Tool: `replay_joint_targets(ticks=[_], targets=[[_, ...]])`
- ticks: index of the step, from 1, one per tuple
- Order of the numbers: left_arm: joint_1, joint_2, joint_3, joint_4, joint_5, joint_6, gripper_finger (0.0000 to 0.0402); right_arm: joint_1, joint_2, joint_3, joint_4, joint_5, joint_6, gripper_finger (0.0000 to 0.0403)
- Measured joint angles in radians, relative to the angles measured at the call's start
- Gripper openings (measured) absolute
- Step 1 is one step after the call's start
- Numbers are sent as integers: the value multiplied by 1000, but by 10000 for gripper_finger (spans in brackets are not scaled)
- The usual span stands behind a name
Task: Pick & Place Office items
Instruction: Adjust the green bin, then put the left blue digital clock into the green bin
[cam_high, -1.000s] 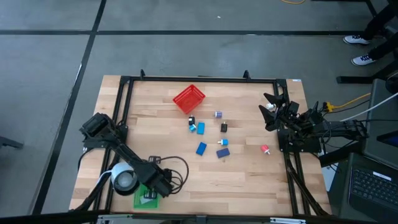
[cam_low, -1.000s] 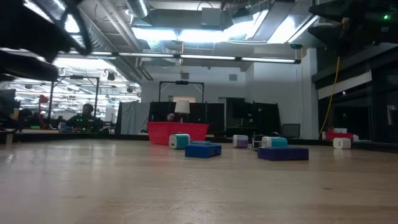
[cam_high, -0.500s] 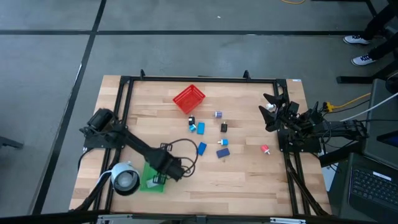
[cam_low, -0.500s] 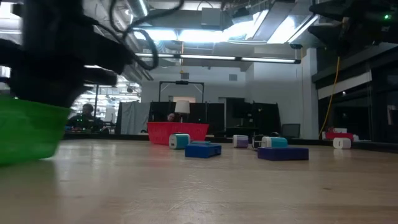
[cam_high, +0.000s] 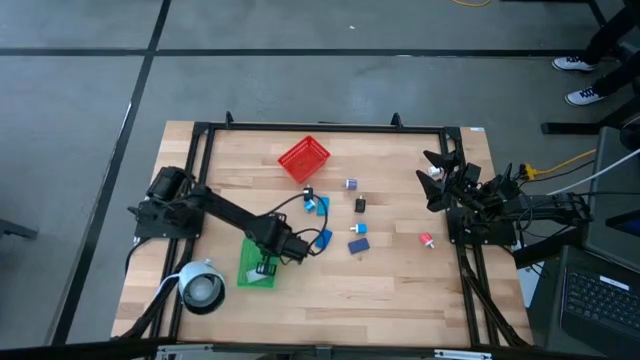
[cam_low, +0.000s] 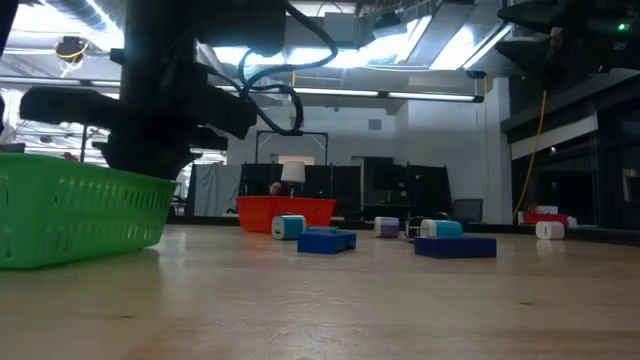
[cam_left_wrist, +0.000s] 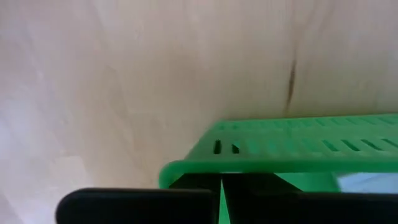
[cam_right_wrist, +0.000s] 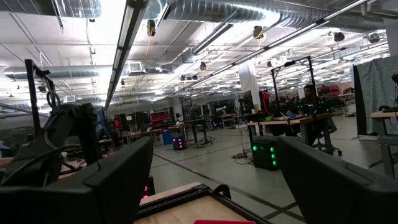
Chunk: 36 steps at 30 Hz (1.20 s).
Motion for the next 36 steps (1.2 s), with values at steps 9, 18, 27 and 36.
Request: replay_joint_targets(ticks=[9,18,27,36], targets=[[-42,-78,40,-134,5,-85,44,0,0,0,2,0,-1,345],[-36,-295,150,-41,-554,-255,125,0,0,0,9,0,-18,345],[131,-276,151,417,-827,-173,229,0,0,0,15,-4,5,345],[226,25,149,460,-771,-434,280,3,0,0,8,-18,56,345]])
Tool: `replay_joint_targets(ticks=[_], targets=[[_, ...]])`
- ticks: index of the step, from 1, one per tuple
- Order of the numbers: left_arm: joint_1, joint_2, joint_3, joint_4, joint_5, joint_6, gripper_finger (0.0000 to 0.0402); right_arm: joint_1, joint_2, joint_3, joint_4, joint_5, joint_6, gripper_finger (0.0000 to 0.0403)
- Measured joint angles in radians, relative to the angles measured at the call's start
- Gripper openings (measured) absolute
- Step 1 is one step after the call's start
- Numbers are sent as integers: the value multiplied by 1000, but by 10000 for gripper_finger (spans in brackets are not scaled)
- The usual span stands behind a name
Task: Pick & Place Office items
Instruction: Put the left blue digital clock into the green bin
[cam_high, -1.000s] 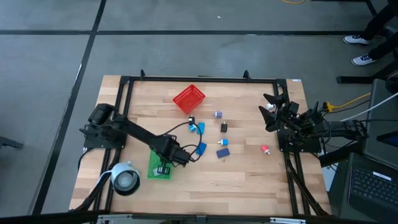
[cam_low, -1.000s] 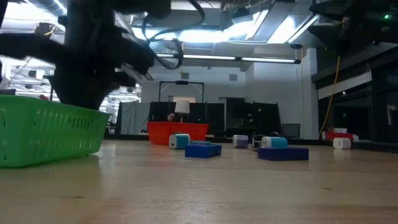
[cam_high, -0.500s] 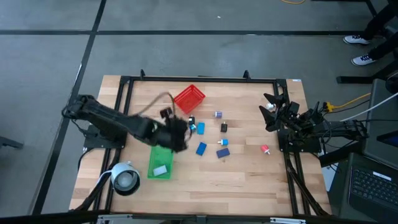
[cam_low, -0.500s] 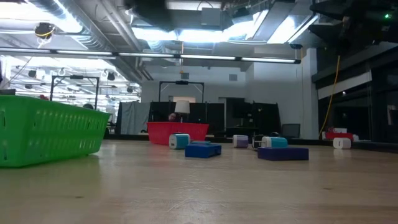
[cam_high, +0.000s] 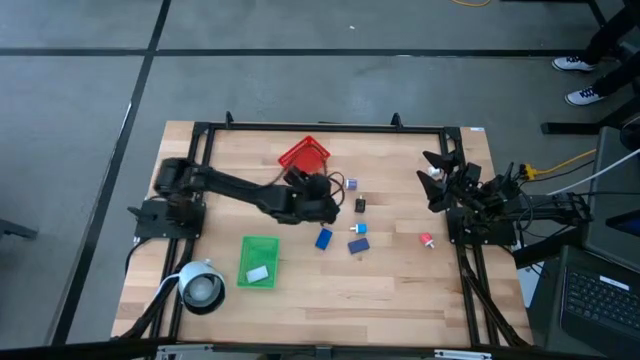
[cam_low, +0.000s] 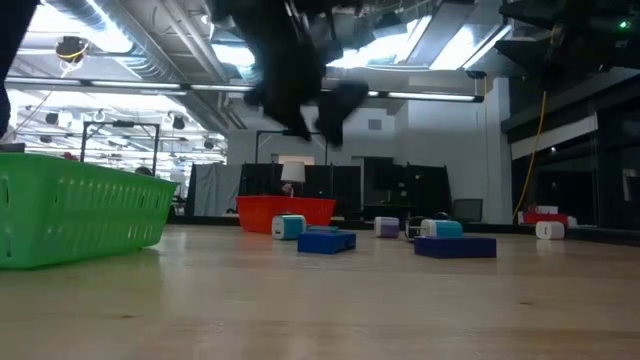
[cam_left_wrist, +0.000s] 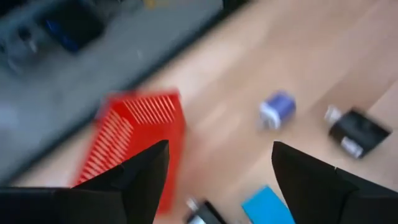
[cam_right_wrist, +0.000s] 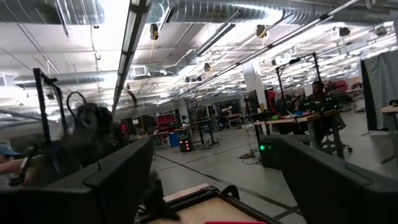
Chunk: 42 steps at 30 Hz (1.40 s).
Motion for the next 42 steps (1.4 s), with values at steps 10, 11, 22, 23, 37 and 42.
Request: replay_joint_targets(ticks=[10,11,22,23,37,42], targets=[[-10,174,158,-236,190,-307,281,2,0,0,-48,-170,109,345],[-18,184,179,-266,196,-322,281,3,1,0,-55,-184,111,345],[-109,215,300,-329,352,-573,281,3,1,0,-86,-300,160,345],[-120,215,299,-338,359,-593,281,3,1,0,-85,-301,157,345],[-169,313,301,-378,451,-825,281,3,1,8,-53,-351,108,345],[-170,386,367,-396,470,-834,281,3,1,14,-56,-393,108,345]])
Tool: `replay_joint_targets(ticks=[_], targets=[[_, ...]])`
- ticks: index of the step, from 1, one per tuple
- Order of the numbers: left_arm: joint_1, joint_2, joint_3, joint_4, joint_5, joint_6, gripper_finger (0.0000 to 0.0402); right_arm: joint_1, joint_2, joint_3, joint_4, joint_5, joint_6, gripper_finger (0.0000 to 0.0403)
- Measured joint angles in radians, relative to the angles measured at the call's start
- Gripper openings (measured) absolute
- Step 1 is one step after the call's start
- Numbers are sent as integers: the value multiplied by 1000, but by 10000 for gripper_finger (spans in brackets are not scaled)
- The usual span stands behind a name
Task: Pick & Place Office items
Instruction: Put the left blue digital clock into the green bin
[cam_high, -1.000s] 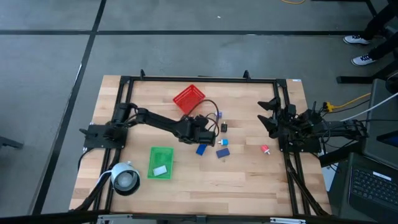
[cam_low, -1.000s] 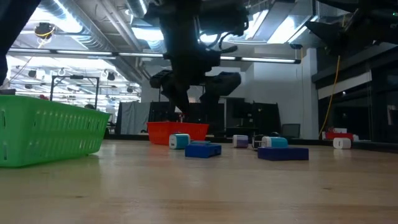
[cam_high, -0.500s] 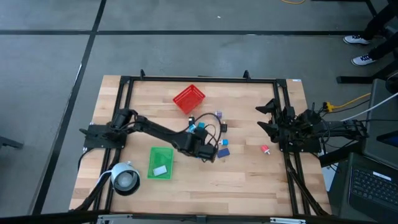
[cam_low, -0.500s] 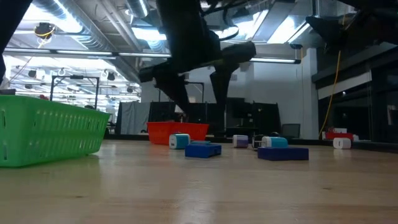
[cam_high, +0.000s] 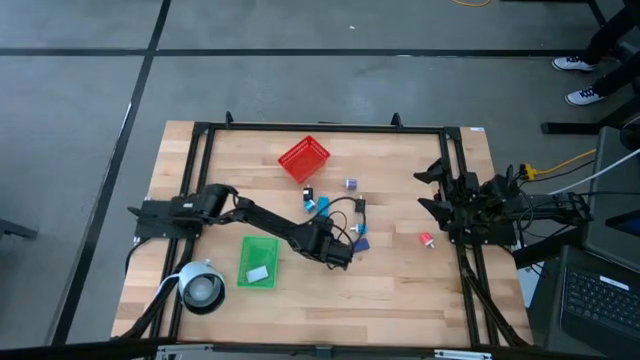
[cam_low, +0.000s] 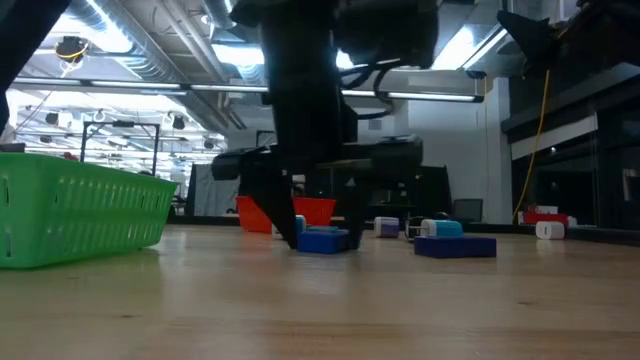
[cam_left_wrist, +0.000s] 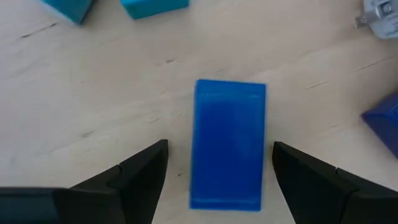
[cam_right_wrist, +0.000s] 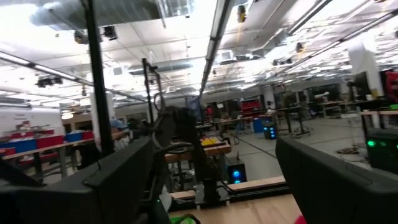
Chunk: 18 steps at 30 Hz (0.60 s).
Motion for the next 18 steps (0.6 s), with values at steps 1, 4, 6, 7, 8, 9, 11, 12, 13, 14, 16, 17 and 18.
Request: replay_joint_targets(ticks=[1,4,6,7,8,9,11,12,13,14,16,17,18], targets=[[0,12,18,-12,-5,0,281,0,0,0,0,-4,1,345],[9,46,78,-38,-3,6,281,0,0,0,-5,-4,7,345],[18,69,111,-52,8,6,281,0,0,0,-5,-4,11,345],[20,77,125,-68,13,8,281,0,0,0,-5,-4,20,345],[22,88,137,-83,18,9,281,0,0,0,-5,-4,24,345],[24,100,145,-96,23,9,280,0,0,0,-5,-4,25,345],[26,110,149,-114,35,8,277,0,0,0,-11,-5,30,345],[26,114,150,-117,38,6,274,0,0,0,-15,-7,35,345],[26,116,150,-121,39,5,269,0,0,0,-21,-7,45,345],[26,117,150,-125,39,5,263,0,0,0,-28,-7,50,345],[26,117,150,-137,39,6,250,0,0,0,-39,-7,53,345],[26,117,150,-142,39,7,242,0,0,0,-42,-7,55,345],[26,117,149,-145,38,12,233,0,0,0,-48,-7,60,345]])
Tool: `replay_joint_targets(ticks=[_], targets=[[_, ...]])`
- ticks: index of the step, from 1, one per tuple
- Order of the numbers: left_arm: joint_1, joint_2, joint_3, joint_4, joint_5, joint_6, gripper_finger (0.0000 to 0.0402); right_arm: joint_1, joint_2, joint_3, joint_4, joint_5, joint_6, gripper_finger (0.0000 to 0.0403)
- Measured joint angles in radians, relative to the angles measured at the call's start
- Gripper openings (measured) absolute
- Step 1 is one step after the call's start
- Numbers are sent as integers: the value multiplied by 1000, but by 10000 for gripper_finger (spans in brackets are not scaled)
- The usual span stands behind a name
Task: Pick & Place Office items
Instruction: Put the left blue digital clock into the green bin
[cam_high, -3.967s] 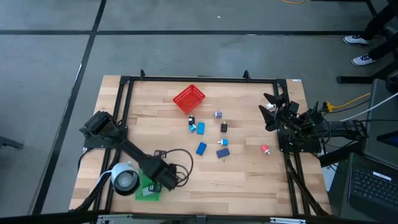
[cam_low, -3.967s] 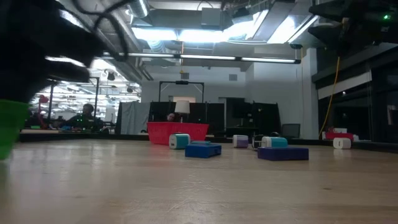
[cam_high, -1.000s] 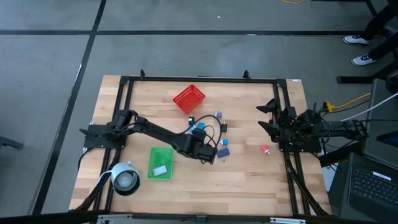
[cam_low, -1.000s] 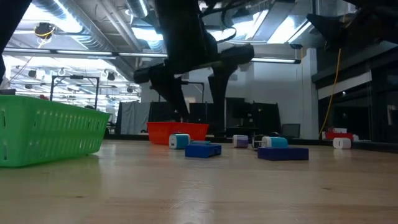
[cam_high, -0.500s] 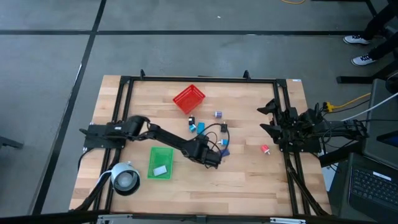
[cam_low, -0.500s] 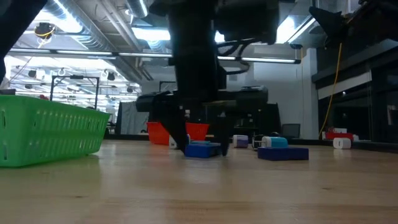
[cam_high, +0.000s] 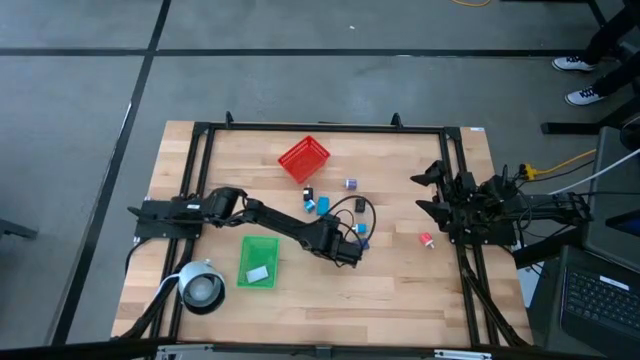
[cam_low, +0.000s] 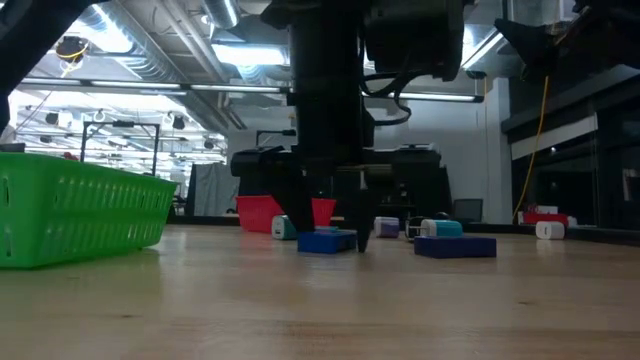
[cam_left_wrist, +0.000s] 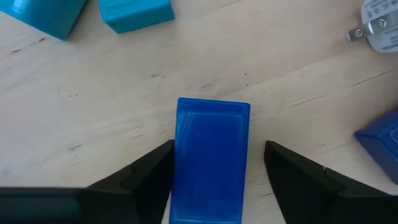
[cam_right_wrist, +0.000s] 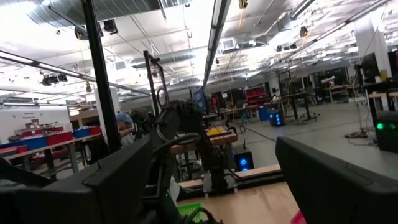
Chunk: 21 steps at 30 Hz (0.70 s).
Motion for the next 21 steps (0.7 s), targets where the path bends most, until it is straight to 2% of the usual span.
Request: replay_joint_targets(ticks=[5,7,12,18,21], targets=[[-3,0,-1,-7,-12,69,173,0,0,0,-9,-3,19,345],[-13,-3,-5,16,-59,118,151,0,0,0,-10,-4,24,345],[-53,-35,-13,124,-199,291,151,0,0,0,-12,-32,41,345],[-144,-194,-10,76,-437,369,151,0,0,0,-13,-33,41,345],[-204,-273,-10,54,-520,410,151,0,0,0,-13,-32,39,345]])
